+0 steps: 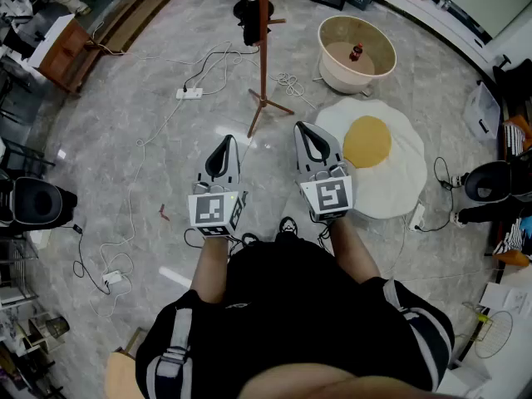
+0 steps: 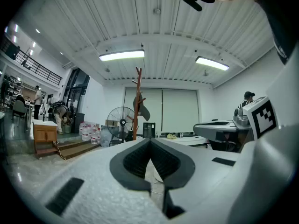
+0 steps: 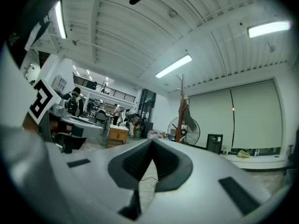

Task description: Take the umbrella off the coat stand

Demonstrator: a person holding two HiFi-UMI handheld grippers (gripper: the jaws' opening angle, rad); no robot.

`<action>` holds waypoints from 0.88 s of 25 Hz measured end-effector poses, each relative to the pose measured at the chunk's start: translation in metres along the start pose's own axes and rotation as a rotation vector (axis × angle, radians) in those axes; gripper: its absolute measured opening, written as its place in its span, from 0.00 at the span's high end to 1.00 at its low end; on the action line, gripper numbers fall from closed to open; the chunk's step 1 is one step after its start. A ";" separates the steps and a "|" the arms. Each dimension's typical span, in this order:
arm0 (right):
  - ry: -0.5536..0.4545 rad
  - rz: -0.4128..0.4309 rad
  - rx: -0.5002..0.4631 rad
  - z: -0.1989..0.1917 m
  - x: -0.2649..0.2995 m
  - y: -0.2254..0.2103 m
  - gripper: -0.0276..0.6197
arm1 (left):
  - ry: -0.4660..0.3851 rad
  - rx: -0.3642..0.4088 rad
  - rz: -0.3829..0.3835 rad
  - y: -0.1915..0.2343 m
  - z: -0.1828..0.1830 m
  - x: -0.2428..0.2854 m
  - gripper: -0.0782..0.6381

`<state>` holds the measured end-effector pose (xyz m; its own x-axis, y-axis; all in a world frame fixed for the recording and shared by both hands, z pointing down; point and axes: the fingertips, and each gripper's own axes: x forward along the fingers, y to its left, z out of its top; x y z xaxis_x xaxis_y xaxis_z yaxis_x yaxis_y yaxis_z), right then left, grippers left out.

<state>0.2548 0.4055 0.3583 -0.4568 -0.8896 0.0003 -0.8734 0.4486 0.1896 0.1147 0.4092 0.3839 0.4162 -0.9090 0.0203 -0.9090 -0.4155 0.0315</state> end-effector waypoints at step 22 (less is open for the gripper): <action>0.049 -0.073 0.069 -0.027 0.002 0.049 0.95 | 0.110 -0.060 -0.114 0.028 -0.048 -0.041 0.68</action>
<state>0.2154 0.4231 0.3946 -0.3846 -0.9224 0.0369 -0.9142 0.3861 0.1231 0.0733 0.4369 0.4321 0.5194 -0.8457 0.1221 -0.8543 -0.5103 0.0990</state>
